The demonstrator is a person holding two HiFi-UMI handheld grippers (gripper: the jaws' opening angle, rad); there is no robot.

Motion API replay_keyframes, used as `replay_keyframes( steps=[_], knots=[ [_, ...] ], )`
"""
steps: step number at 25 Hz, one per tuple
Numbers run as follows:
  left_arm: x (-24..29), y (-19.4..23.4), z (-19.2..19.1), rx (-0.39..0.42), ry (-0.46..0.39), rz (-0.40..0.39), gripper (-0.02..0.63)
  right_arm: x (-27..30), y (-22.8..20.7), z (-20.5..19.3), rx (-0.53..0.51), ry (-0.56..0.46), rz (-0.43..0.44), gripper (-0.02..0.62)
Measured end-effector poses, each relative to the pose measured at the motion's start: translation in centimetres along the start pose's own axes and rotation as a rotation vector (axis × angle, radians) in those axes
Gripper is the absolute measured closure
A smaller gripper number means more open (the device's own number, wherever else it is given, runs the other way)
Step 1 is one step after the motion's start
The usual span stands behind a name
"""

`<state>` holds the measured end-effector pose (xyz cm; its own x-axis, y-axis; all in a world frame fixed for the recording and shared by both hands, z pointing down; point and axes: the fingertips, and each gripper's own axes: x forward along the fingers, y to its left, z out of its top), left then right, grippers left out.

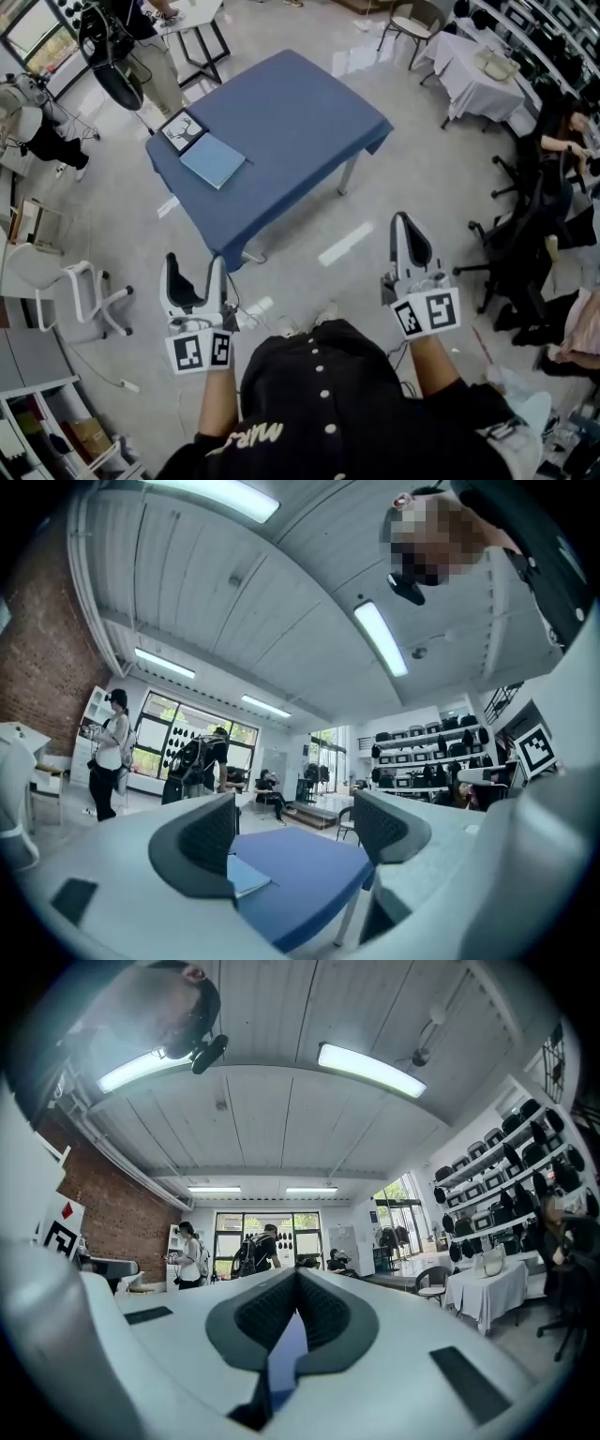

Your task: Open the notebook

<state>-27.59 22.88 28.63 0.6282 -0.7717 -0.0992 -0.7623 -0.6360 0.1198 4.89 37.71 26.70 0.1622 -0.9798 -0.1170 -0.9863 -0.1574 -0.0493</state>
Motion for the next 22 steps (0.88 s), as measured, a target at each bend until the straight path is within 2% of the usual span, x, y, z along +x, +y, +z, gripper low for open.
replay_keyframes(
  steps=[1, 7, 10, 13, 18, 22],
  knots=[
    [0.3, 0.2, -0.5, -0.012, 0.019, 0.012, 0.227, 0.2, -0.4, -0.1, 0.004, 0.002, 0.002, 0.592],
    [1.8, -0.8, -3.0, -0.031, 0.091, 0.038, 0.229, 1.4, -3.2, -0.7, 0.040, -0.037, 0.038, 0.592],
    [2.4, -1.8, -3.6, -0.028, 0.087, 0.053, 0.229, 1.8, -4.4, -0.7, 0.045, -0.069, 0.061, 0.592],
    [3.5, -2.6, -3.9, -0.026, 0.085, 0.059, 0.229, 2.6, -6.0, -1.0, 0.042, -0.058, 0.065, 0.592],
    [6.6, -1.9, -4.6, -0.028, 0.091, 0.073, 0.229, 5.5, -7.8, -1.8, 0.031, -0.033, 0.053, 0.592],
    [10.0, -1.4, -5.4, -0.024, 0.090, 0.069, 0.229, 8.4, -8.6, -2.0, 0.021, -0.055, 0.086, 0.591]
  ],
)
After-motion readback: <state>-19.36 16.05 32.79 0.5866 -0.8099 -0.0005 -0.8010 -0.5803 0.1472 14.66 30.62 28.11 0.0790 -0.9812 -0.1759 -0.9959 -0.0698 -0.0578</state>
